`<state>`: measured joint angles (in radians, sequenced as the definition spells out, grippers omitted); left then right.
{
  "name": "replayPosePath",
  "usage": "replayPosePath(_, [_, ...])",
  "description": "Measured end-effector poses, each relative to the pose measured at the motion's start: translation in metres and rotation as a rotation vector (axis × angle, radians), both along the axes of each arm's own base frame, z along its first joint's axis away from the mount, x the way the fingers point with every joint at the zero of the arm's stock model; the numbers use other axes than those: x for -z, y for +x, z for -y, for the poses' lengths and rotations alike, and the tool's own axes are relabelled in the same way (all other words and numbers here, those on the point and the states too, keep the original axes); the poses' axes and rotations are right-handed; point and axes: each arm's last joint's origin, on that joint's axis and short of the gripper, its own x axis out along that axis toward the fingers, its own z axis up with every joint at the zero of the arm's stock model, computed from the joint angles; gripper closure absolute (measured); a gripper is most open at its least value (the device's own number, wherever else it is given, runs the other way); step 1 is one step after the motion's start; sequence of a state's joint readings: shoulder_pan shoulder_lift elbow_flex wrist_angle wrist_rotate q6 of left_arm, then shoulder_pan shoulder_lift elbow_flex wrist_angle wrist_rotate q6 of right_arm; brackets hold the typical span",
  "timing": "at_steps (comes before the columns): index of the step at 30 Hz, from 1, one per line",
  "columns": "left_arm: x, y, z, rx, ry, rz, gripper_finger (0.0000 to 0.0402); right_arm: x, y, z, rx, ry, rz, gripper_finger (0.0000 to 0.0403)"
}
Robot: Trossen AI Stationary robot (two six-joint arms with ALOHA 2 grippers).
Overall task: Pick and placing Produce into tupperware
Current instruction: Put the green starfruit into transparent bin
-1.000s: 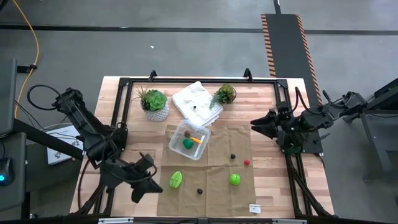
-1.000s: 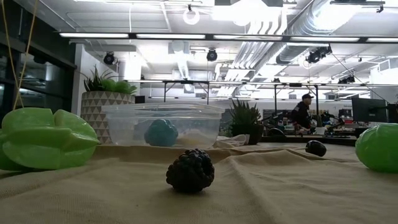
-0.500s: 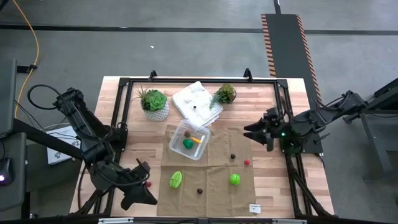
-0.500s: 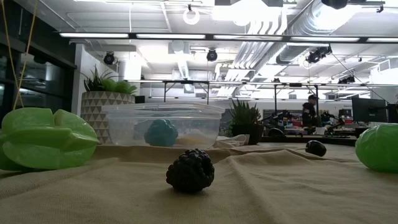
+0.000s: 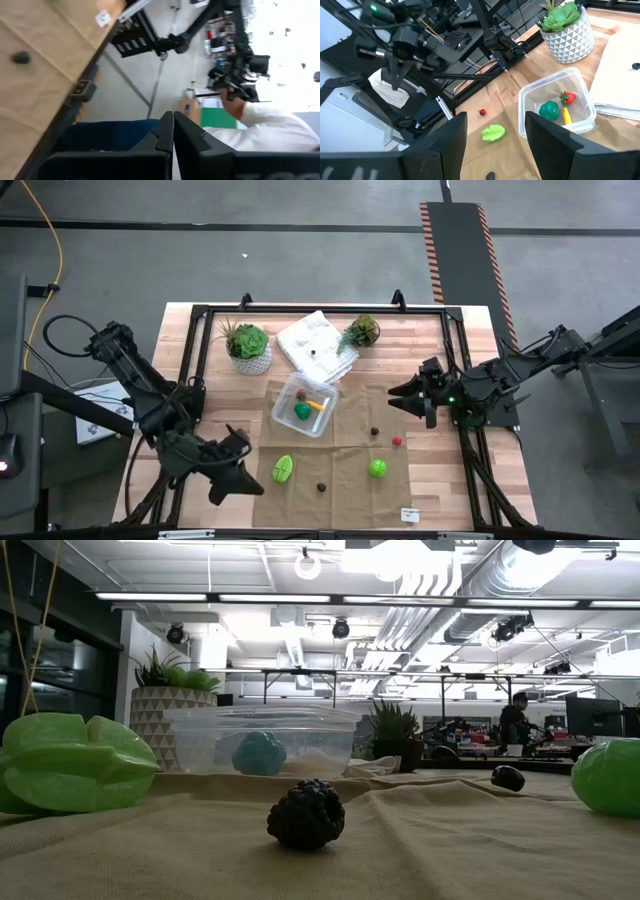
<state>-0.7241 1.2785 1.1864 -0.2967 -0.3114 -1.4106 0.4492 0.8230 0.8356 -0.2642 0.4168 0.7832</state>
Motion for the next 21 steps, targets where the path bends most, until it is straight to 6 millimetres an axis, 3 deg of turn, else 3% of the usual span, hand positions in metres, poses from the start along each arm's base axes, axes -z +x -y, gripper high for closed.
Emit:
replayPosePath(6, [-0.021, 0.009, 0.003, 0.023, 0.186, -0.253, 0.0401, 0.0, 0.0, 0.0, -0.003, -0.005, 0.0, 0.0213])
replayPosePath(9, [-0.039, 0.009, 0.002, 0.022, 0.272, -0.331, 0.0401, 0.0, 0.0, 0.0, -0.003, -0.005, 0.0, 0.0213])
replayPosePath(14, [-0.053, 0.015, 0.008, 0.024, 0.356, -0.426, 0.0401, 0.0, 0.0, 0.0, -0.003, -0.006, 0.0, 0.0213])
replayPosePath(21, [-0.038, 0.024, 0.009, 0.037, 0.438, -0.589, 0.0401, 0.0, 0.0, 0.0, -0.011, -0.038, 0.0, 0.0213])
